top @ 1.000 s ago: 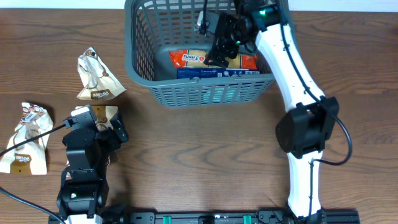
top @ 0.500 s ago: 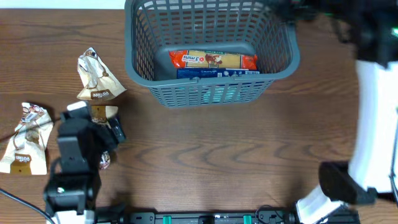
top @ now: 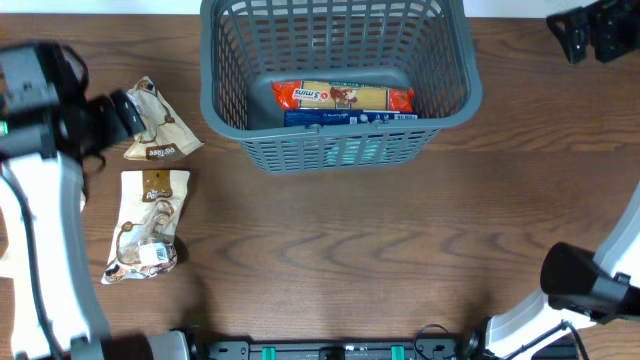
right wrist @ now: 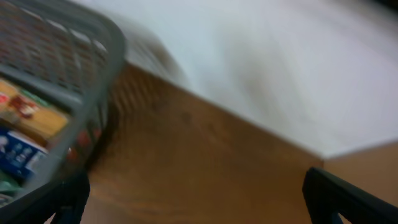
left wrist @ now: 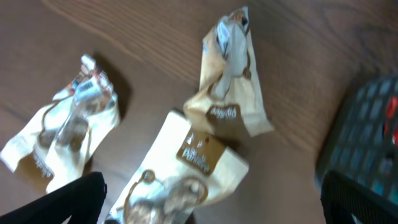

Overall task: Pack container
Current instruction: 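Withdraw the right gripper and reach the left gripper to pouches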

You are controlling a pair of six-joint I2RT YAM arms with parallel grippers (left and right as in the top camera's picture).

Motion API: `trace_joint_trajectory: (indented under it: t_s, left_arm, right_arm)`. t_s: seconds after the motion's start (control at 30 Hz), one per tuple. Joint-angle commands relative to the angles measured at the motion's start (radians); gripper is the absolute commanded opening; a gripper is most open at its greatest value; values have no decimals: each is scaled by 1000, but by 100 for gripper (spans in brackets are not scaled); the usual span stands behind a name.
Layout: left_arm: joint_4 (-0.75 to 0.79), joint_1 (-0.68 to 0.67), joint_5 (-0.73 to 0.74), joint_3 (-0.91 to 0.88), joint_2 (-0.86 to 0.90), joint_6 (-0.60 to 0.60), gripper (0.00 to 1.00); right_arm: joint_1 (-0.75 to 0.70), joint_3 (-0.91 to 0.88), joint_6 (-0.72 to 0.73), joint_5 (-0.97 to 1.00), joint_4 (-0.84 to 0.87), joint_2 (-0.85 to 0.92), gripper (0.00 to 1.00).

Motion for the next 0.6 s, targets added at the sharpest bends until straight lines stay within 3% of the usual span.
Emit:
trace_joint_trajectory:
  t_s: [0.0, 0.2, 0.57]
  left_arm:
    - [-39, 9, 40, 130, 124, 8, 99]
    - [-155, 9, 44, 261, 289, 8, 98]
    - [-207, 9, 53, 257, 329, 92, 99]
  right_arm:
    - [-44, -2, 53, 10, -7, 28, 99]
    - [-109, -2, 143, 11, -17, 96, 99]
    - [-119, -2, 164, 9, -133, 238, 99]
